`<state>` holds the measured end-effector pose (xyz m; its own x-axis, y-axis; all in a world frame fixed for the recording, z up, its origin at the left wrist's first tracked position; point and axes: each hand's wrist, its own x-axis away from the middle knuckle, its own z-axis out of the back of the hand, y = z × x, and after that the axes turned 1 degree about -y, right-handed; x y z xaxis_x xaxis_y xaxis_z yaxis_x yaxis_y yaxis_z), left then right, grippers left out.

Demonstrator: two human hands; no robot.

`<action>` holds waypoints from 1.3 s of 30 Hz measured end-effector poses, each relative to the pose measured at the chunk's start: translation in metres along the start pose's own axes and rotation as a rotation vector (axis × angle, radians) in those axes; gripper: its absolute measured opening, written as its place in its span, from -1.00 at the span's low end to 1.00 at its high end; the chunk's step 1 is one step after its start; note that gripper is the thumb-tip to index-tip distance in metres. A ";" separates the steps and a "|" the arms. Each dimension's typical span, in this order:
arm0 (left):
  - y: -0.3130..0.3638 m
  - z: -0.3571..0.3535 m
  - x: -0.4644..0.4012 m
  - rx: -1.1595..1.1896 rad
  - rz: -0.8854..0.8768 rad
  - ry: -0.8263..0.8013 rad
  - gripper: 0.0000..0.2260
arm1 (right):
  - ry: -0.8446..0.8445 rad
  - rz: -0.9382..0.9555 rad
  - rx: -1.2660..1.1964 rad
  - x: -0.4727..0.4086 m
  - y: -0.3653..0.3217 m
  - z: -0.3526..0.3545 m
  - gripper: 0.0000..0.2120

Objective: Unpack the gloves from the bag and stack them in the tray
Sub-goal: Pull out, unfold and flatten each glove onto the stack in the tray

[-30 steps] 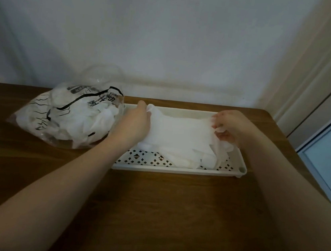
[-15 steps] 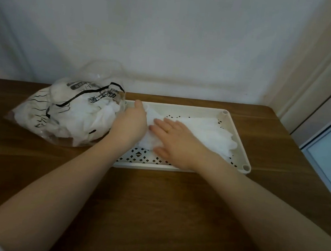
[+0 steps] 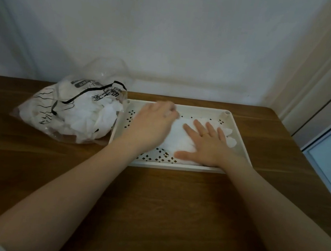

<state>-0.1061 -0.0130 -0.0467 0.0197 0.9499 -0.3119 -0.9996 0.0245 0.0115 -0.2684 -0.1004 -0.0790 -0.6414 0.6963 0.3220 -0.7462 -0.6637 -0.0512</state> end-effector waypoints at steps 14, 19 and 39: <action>-0.028 0.005 0.035 0.130 0.059 -0.272 -0.49 | 0.053 -0.008 -0.097 0.009 -0.020 0.015 0.02; -0.037 0.042 0.056 0.371 0.097 0.337 -0.77 | 0.531 0.347 -0.294 0.019 -0.090 0.043 -0.67; -0.118 0.007 0.078 0.000 0.378 -0.310 -0.46 | 0.477 0.100 -0.944 -0.039 -0.182 0.047 -0.90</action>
<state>0.0131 0.0602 -0.0659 -0.3396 0.9405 0.0116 -0.9380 -0.3396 0.0693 -0.0989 -0.0197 -0.0376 -0.5579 0.8215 -0.1181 -0.3910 -0.3856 -0.8357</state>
